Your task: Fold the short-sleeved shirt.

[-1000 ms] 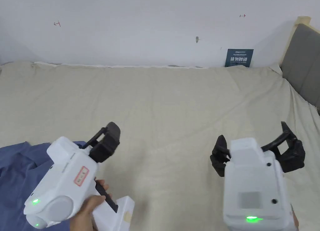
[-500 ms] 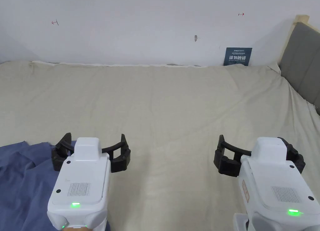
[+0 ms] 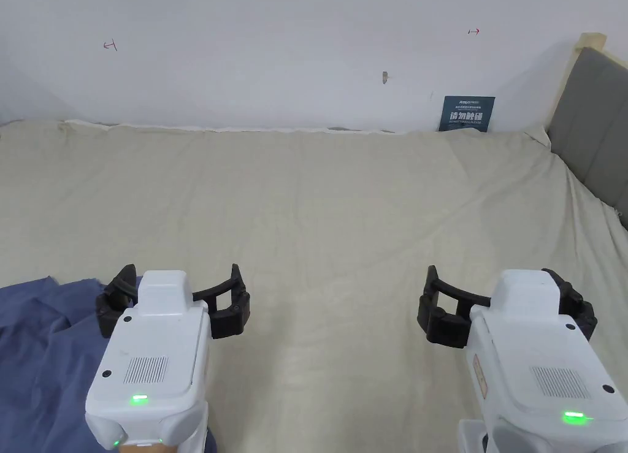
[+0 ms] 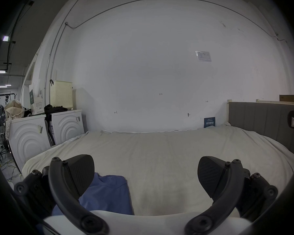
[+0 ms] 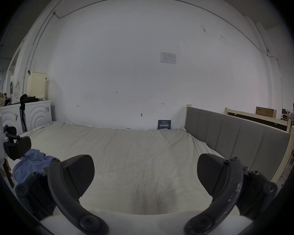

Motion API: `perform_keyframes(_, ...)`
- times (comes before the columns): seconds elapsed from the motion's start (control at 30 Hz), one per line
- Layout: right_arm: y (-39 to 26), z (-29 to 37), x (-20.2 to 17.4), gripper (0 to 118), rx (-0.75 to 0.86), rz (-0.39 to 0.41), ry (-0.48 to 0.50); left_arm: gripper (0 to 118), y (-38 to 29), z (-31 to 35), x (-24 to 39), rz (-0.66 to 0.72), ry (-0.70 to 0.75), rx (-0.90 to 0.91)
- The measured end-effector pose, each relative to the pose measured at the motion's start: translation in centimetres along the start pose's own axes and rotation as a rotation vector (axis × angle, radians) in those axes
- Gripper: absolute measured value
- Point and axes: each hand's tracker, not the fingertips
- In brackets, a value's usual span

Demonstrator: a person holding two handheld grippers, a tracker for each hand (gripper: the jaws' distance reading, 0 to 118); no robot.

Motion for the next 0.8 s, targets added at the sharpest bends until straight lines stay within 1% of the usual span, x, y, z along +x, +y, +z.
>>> perform_keyframes(0.53, 0.29, 0.23, -0.04, 118, 0.005, 0.012, 0.003, 118, 0.20, 0.19, 0.42, -0.045, -0.011, 0.007)
perform_keyframes(0.63, 0.28, 0.26, -0.05, 118, 0.004, 0.016, 0.004, 115, 0.31, 0.25, 0.31, -0.032, -0.019, 0.004)
perform_keyframes(0.7, 0.31, 0.33, -0.09, 118, 0.000, 0.022, 0.000, 102, 0.45, 0.28, 0.28, -0.020, -0.022, -0.003)
perform_keyframes(0.73, 0.34, 0.38, -0.11, 110, -0.002, 0.029, -0.004, 91, 0.54, 0.29, 0.21, -0.012, -0.032, -0.012)
perform_keyframes(0.77, 0.38, 0.43, -0.16, 86, -0.006, 0.035, -0.011, 71, 0.60, 0.32, 0.15, -0.002, -0.042, -0.017)
perform_keyframes(0.8, 0.39, 0.42, -0.19, 59, -0.008, 0.040, -0.019, 45, 0.62, 0.38, 0.18, 0.006, -0.050, -0.021)
